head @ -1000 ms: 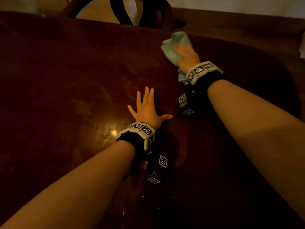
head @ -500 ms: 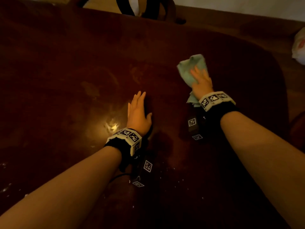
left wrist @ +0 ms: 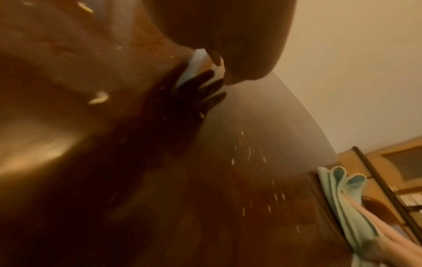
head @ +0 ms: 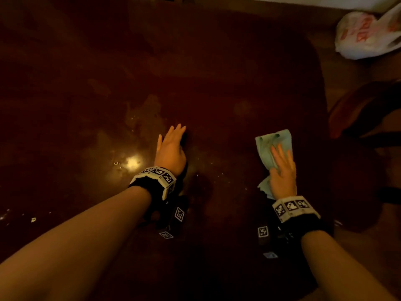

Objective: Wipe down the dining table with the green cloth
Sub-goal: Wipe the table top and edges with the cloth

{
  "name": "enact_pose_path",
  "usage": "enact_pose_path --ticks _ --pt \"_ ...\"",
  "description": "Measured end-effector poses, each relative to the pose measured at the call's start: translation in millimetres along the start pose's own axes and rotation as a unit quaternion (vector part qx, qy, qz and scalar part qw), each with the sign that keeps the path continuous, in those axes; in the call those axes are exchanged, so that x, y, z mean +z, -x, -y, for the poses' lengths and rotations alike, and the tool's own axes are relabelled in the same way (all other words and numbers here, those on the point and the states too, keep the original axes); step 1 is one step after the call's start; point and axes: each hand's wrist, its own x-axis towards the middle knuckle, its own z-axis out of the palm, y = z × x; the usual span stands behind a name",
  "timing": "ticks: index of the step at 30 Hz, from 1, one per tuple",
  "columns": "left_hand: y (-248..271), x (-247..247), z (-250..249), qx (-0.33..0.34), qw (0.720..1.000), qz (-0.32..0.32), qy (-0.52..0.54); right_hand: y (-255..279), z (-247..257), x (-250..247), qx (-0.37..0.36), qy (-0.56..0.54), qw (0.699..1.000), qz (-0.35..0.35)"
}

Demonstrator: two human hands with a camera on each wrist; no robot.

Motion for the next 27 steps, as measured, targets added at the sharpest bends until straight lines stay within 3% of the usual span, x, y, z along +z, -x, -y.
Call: enact_pose_path --ticks 5,11,13,15,17,21,23,27 --pt "45 5 1 -0.011 0.999 -0.028 0.025 53 24 30 -0.007 0.096 0.994 0.051" --pt "95 -9 24 -0.047 0.995 -0.089 0.025 78 95 83 -0.163 0.097 0.955 0.226" --pt "109 -13 30 -0.052 0.993 -0.099 0.022 97 103 96 -0.194 0.071 0.930 0.304" --pt "124 -11 36 -0.062 0.992 -0.106 0.024 111 98 91 -0.166 -0.018 0.919 0.357" --pt "138 -4 41 -0.071 0.992 -0.101 0.012 113 86 65 -0.068 -0.126 0.943 0.300" --pt "167 22 50 -0.124 0.991 -0.036 -0.047 99 27 -9 0.021 -0.171 0.984 0.053" --pt "179 32 53 -0.141 0.989 -0.008 -0.042 91 -11 -38 0.047 -0.105 0.993 -0.024" --pt "186 37 57 -0.139 0.990 -0.015 0.003 95 -47 -38 0.040 0.146 0.989 0.007"
